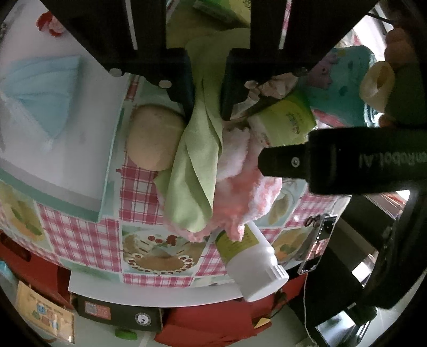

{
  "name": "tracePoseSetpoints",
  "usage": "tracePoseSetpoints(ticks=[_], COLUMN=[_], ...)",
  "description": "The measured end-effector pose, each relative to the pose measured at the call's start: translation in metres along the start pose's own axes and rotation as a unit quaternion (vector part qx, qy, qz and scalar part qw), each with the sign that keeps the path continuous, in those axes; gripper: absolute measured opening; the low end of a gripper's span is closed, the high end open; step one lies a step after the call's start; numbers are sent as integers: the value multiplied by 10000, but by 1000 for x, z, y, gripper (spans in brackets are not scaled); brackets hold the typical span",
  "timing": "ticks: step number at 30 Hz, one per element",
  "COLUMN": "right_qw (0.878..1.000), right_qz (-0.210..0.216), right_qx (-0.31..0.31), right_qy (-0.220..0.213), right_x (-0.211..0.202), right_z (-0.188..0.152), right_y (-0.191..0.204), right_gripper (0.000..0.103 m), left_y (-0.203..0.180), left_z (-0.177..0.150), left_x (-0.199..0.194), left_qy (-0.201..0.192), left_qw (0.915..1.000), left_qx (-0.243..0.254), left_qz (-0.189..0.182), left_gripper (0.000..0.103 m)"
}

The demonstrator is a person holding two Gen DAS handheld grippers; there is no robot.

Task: Organize soft objects
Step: 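Grasp the light green cloth with the right gripper while the left gripper grasps the green tissue pack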

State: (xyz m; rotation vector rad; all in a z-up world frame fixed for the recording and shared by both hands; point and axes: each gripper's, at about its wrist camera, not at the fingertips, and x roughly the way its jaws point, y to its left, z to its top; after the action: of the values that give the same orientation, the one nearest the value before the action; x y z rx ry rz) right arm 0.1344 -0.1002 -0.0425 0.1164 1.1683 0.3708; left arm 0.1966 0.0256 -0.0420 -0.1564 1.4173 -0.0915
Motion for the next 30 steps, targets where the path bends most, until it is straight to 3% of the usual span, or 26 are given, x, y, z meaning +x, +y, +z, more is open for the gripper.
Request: tracePoseSetpoints(ticks=[5, 13, 18, 25, 28, 30], right_qw=[9991, 9970, 9960, 9949, 9944, 9939], right_qz=[366, 612, 690, 711, 701, 709], right_qx=[217, 436, 529, 691, 773, 823], right_qy=[-46, -161, -205, -183, -187, -201], right_x=[-6, -18, -25, -28, -30, -32], right_z=[0, 1, 1, -1, 0, -1], right_y=[-11, -23, -27, -36, -41, -44], right_gripper=[11, 9, 9, 9, 9, 9], left_y=[-3, -27, -43, -61, -68, -75], left_z=[0, 4, 7, 10, 7, 0], left_x=[0, -5, -1, 8, 13, 20], left_qy=[46, 212, 502, 859, 967, 1000], left_qw=[9999, 9961, 9859, 9710, 9658, 9630], left_qx=[85, 838, 1514, 2100, 2229, 2302], left_qz=[42, 187, 506, 752, 900, 986], left_gripper=[103, 103, 102, 101, 91, 90])
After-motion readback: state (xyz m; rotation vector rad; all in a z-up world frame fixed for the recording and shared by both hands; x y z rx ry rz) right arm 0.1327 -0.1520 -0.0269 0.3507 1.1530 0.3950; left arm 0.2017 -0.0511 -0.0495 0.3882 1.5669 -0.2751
